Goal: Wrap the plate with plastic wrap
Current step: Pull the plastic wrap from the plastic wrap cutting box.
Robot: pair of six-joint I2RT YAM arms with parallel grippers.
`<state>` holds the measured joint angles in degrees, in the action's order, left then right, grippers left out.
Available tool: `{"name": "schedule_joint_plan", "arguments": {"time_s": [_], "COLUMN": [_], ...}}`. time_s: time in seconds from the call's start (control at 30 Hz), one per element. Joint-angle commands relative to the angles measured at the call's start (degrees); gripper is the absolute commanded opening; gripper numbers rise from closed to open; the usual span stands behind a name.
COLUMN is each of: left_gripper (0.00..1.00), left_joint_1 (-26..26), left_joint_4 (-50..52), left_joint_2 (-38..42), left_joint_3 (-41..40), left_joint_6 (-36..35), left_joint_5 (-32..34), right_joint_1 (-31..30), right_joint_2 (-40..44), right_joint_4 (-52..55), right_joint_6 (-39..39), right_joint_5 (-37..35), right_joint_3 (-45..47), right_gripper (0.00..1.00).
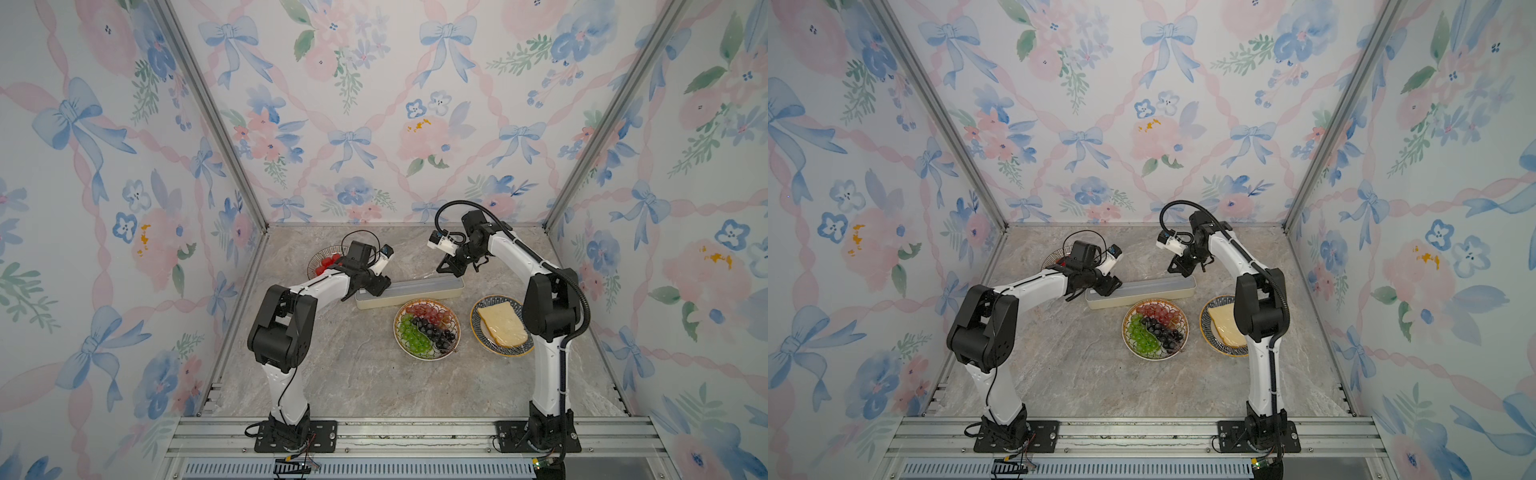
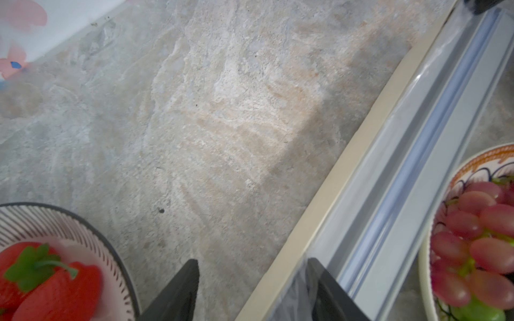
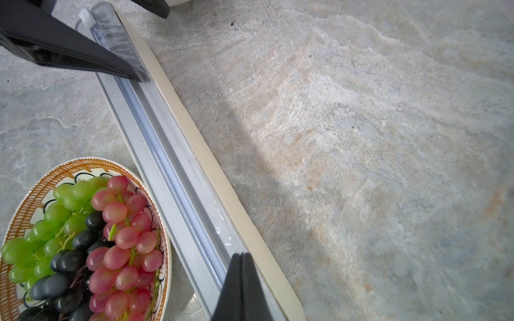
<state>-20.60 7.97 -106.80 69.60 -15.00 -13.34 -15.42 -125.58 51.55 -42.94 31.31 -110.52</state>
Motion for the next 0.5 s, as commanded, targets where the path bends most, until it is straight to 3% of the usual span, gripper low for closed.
{"name": "schedule_joint_plan", "arguments": {"time_s": [0.0,0.1,0.23,0.47], "left_gripper": [0.56,0.38,0.03,0.00], "left_joint_1": [0.17,0.39,0.86,1.79], "left_joint_4": [7.93,9.92,10.80,11.61], "left_joint_2": [-0.82,-1.93,-2.23,1.77], "left_joint_3": [-1.96,-1.06,0.52,5.49], "left_joint_6": [-3.74,-5.04,-6.26,-8.29], "left_joint_5": [-3.16,-5.85,-8.17,-11.40], "right_joint_1": [0.19,0.05,-0.14,0.73], "right_joint_2": [-0.36,-0.37,0.20,4.55], "right_joint_4": [0.39,0.39,-0.28,-4.07], "right_joint_6": [-0.83,-0.91,-0.65,1.24], "right_joint_5": [-0.11,0.16,0.36,0.20], "right_joint_3": [-0.18,-0.27,-0.18,3.08], "right_gripper": [0.00,0.00,0.00,0.00]}}
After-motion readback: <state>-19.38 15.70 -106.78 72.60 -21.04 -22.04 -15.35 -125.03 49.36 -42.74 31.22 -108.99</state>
